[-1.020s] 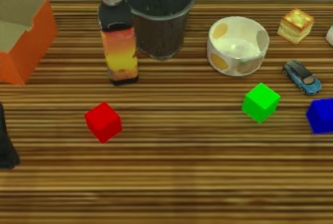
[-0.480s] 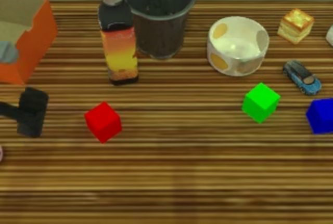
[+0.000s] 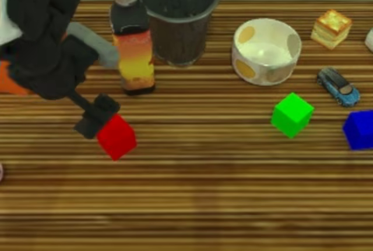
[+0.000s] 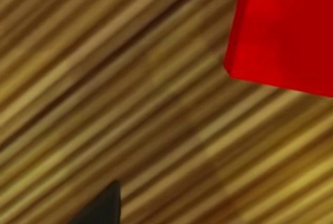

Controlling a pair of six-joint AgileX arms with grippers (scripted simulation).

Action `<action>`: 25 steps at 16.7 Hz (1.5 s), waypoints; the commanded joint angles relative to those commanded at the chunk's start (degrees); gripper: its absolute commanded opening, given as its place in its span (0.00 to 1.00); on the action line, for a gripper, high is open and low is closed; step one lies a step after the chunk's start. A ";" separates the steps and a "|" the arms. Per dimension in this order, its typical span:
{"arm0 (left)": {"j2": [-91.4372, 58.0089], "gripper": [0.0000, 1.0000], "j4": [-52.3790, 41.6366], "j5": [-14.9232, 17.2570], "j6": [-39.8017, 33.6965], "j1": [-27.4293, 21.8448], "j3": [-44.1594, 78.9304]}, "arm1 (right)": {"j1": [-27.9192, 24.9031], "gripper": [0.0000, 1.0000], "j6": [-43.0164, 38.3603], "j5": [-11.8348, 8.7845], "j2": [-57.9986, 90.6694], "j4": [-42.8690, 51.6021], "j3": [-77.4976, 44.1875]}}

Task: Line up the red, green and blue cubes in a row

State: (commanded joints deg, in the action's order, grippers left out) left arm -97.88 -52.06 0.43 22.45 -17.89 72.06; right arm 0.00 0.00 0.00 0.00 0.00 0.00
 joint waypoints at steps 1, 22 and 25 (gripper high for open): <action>-4.42 1.00 -2.19 -0.02 1.02 -0.79 3.42 | 0.00 1.00 0.00 0.00 0.00 0.00 0.00; -26.98 1.00 6.21 -0.26 5.26 -3.81 9.07 | 0.00 1.00 0.00 0.00 0.00 0.00 0.00; -27.87 1.00 7.60 -0.26 5.28 -3.82 8.15 | 0.00 1.00 0.00 0.00 0.00 0.00 0.00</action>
State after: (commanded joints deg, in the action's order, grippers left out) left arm -125.75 -44.46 0.17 27.73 -21.72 80.21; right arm 0.00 0.00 0.00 0.00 0.00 0.00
